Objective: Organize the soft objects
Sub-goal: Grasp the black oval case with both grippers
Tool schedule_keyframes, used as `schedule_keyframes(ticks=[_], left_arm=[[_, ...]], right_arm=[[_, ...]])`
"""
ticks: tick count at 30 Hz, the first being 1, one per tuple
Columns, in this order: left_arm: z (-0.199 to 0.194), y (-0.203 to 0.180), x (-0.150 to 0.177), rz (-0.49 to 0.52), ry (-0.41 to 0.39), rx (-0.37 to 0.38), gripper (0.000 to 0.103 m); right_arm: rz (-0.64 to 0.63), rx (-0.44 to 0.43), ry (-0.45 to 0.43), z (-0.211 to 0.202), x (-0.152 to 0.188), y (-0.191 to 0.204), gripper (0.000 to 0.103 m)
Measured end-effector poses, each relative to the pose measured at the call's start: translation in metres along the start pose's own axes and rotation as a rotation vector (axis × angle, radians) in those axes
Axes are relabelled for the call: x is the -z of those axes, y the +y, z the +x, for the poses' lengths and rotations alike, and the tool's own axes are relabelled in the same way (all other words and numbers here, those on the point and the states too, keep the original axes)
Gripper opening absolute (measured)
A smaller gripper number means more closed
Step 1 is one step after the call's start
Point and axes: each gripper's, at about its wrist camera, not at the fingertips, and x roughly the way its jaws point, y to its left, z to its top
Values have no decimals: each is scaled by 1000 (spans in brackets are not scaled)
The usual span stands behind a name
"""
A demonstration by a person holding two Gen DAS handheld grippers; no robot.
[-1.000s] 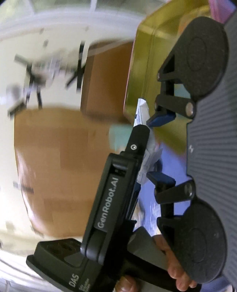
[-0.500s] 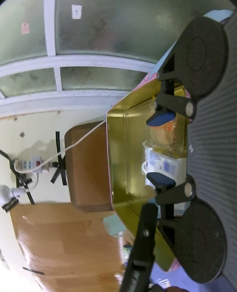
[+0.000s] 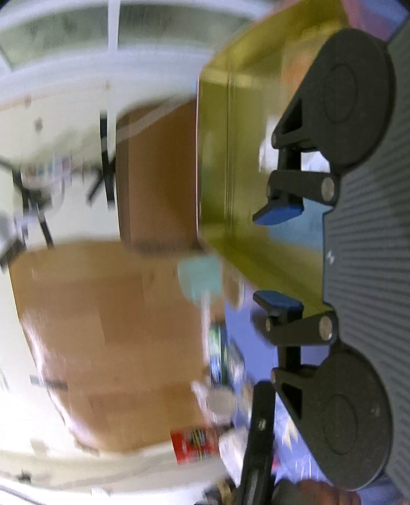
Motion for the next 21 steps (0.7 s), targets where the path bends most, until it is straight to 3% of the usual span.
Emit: schedule_keyframes(ticks=[4,6,9,11,14,18,21], left_arm=[[-8,57,9,-65,-32,-173,80],[-10,77,16,-116,-42,-173,80],[-18,93,17,-192,-82,-105,82],[-19,94,16,-205,-84,-86,82],[-21,91,16,-194,-97,-60,82],[-22,90,18,-175,-102,-41,82],[-21,91,19,-178,-100,-35,82]], right_arm=[[35,-135,105,43,-5,38,49],[3,-146,136,68,-5,62,49],[-82,-95,154,106,-3,89,49],[-175,22,155,133,1,100,49],[-200,133,200,163,6,96,49],[-193,214,246,181,12,88,53],[-177,196,265,182,15,83,52]])
